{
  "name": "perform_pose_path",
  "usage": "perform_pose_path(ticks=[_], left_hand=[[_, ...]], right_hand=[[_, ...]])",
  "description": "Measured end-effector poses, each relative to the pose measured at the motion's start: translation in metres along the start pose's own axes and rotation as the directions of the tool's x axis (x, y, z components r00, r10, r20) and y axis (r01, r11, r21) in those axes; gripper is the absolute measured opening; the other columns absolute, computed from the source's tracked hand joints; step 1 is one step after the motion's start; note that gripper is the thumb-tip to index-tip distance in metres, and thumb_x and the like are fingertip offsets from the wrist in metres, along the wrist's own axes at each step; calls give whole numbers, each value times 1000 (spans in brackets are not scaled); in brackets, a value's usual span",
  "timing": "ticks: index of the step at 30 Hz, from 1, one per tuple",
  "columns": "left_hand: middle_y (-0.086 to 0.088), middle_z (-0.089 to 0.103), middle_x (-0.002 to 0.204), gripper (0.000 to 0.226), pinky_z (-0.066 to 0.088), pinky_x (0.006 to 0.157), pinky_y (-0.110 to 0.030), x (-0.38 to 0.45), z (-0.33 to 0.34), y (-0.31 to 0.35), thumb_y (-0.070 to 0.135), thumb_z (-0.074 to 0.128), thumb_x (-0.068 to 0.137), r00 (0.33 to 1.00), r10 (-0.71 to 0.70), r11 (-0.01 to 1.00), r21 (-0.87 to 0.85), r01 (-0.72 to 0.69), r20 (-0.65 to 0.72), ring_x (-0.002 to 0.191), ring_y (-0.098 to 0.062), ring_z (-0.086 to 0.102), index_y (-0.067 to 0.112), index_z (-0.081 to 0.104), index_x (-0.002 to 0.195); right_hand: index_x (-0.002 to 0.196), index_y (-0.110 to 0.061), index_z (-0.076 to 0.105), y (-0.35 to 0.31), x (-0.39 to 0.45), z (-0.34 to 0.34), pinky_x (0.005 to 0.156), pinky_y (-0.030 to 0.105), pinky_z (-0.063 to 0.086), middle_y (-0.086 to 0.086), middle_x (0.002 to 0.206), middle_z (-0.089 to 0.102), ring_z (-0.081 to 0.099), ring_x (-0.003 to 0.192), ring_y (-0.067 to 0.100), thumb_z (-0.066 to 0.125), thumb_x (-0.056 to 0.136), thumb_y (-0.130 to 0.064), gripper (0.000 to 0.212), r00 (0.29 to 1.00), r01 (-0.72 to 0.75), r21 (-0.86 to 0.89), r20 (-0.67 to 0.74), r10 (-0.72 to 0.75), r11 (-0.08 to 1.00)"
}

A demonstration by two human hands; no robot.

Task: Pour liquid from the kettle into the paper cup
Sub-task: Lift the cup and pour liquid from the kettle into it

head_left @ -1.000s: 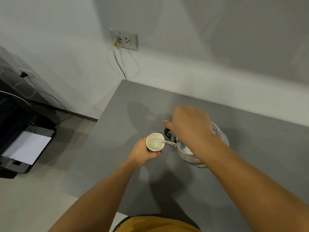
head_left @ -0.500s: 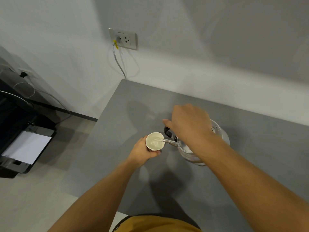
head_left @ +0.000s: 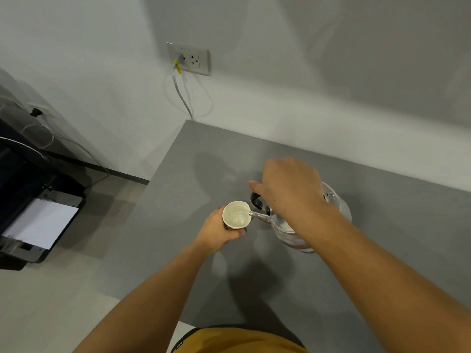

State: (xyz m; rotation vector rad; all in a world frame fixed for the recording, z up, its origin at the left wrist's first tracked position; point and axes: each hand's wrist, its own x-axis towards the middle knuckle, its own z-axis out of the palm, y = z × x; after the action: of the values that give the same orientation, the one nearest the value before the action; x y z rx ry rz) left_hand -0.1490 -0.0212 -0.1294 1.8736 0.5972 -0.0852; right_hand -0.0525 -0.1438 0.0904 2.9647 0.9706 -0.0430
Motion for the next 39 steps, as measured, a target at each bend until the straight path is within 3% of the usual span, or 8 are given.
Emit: perform_pose_path(ticks=[3,6,10,20,29,34,36,39], left_hand=[[-2,74,120,68,49,82,-26,0,0,-1,21,93,71,1000,3,1000,0,-3,-4,107,-19,69,25,66,134],[-4,74,120,68,48,78,-27,0,0,-1,21,93,71,1000,0,1000,-10,0,1,100,-17,67,24,65,134],[-3,75,118,66,47,76,-23,-1,0,0,19,92,73,1000,14,1000,-4,-14,5,97,-13,65,24,66,134],[0,74,121,67,44,76,-4,-1,-1,0,20,93,72,1000,8,1000,21,-8,-2,101,-8,67,23,66,133],[-1,73,119,66,47,78,-16,1,0,-4,23,94,70,1000,3,1000,5,-3,-8,104,-14,67,25,66,130],[-4,72,125,70,52,92,-30,2,1,-6,22,94,72,1000,8,1000,3,-8,-9,115,-22,69,22,64,136],[-5,72,124,69,50,88,-24,3,1,-7,22,94,72,1000,5,1000,14,-5,-7,114,-22,69,22,65,135],[-5,73,124,68,43,77,0,3,2,-8,20,94,72,1000,11,999,47,-11,1,110,-18,69,20,66,134]], right_hand=[[52,-21,31,0,-1,0,41,27,15,-1,52,33,35,45,21,65,89,-44,55,1000,-2,3,8,2,1000],[54,-21,30,-1,-1,-1,42,28,17,-1,53,31,42,53,25,64,89,-45,55,1000,0,0,8,0,1000],[53,-20,32,-1,-1,0,41,26,15,-1,53,34,28,42,16,64,88,-42,53,1000,-13,5,10,13,1000],[52,-19,33,1,1,1,41,26,15,-1,52,35,27,42,15,65,87,-42,53,999,-35,23,16,35,999],[51,-19,33,5,0,4,41,26,15,-2,51,35,27,42,14,65,88,-46,55,999,-38,31,7,38,999],[56,-17,48,19,-3,10,48,27,28,-2,53,42,48,56,27,60,89,-52,50,997,-76,91,23,74,993],[65,-16,62,27,-5,13,53,29,38,0,56,54,57,64,27,58,89,-57,47,992,-117,149,67,108,982],[63,-16,67,45,-10,21,58,33,53,3,59,67,64,63,26,59,87,-59,50,981,-177,262,127,148,949]])
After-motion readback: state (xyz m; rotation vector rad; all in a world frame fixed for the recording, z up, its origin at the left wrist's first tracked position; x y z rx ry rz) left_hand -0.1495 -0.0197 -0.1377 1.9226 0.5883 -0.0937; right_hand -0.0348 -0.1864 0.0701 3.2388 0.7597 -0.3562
